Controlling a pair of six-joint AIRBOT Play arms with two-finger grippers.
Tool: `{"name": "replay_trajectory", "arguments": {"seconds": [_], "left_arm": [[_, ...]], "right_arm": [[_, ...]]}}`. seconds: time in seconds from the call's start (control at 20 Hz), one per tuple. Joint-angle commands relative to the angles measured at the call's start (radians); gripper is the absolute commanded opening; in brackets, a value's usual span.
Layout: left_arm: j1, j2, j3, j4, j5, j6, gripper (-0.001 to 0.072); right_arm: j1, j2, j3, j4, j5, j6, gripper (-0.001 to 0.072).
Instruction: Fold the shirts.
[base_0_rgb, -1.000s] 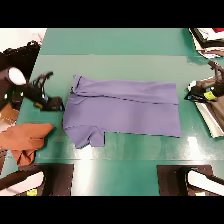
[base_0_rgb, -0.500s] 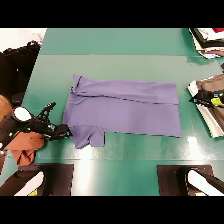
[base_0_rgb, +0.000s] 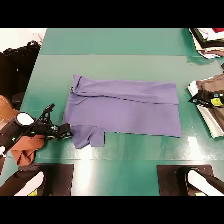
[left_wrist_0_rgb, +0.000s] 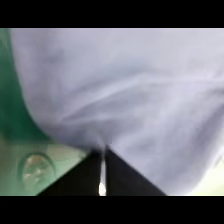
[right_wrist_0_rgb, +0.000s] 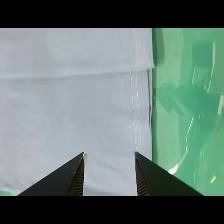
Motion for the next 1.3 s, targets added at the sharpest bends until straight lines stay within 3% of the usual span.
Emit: {"name": "replay_trajectory", "arguments": {"seconds": [0.0,0.15,0.2,0.25,0.45,0.5,0.65,0.75,0.8,0.9,0.95,1.1,1.25], "left_arm": [[0.000,0.001,0.010,-0.115,0.008,0.055,0.0026],[0.000,0.007,0.063,-0.136,-0.035,0.099,0.0026],[0.000,0.009,0.082,-0.136,-0.040,0.100,0.0026],[0.000,0.009,0.099,-0.136,-0.040,0.100,0.0026],[0.000,0.009,0.124,-0.135,-0.024,0.100,0.0026],[0.000,0.009,0.124,-0.134,-0.025,0.100,0.0025],[0.000,0.009,0.124,-0.134,-0.026,0.100,0.0026],[0.000,0.009,0.124,-0.125,-0.027,0.100,0.0026],[0.000,0.009,0.124,-0.113,-0.031,0.100,0.0026],[0.000,0.014,0.134,-0.061,-0.056,0.098,0.0025],[0.000,0.032,0.141,-0.021,-0.069,0.087,0.0024],[0.000,0.171,0.163,0.134,-0.134,0.005,0.0024],[0.000,0.314,0.165,0.196,-0.284,-0.038,0.0024]], "right_arm": [[-0.033,0.002,-0.018,-0.006,0.068,-0.023,0.0362],[-0.129,0.001,-0.128,-0.007,0.100,-0.048,0.0365],[-0.163,0.001,-0.177,-0.006,0.098,-0.064,0.0401],[-0.193,0.000,-0.229,-0.006,0.094,-0.071,0.0490],[-0.241,0.000,-0.407,-0.003,0.025,-0.075,0.0474],[-0.234,0.000,-0.435,0.003,0.011,-0.075,0.0426],[-0.171,0.000,-0.485,0.005,-0.041,-0.075,0.0397],[-0.116,0.000,-0.488,0.005,-0.065,-0.075,0.0303],[-0.092,0.000,-0.488,0.003,-0.078,-0.075,0.0300],[-0.063,0.001,-0.488,0.003,-0.088,-0.075,0.0050],[-0.056,0.001,-0.488,0.001,-0.080,-0.075,0.0014],[-0.056,0.077,-0.484,-0.041,-0.037,-0.075,0.0014],[-0.056,0.214,-0.429,-0.139,0.100,-0.075,0.0013]]}}
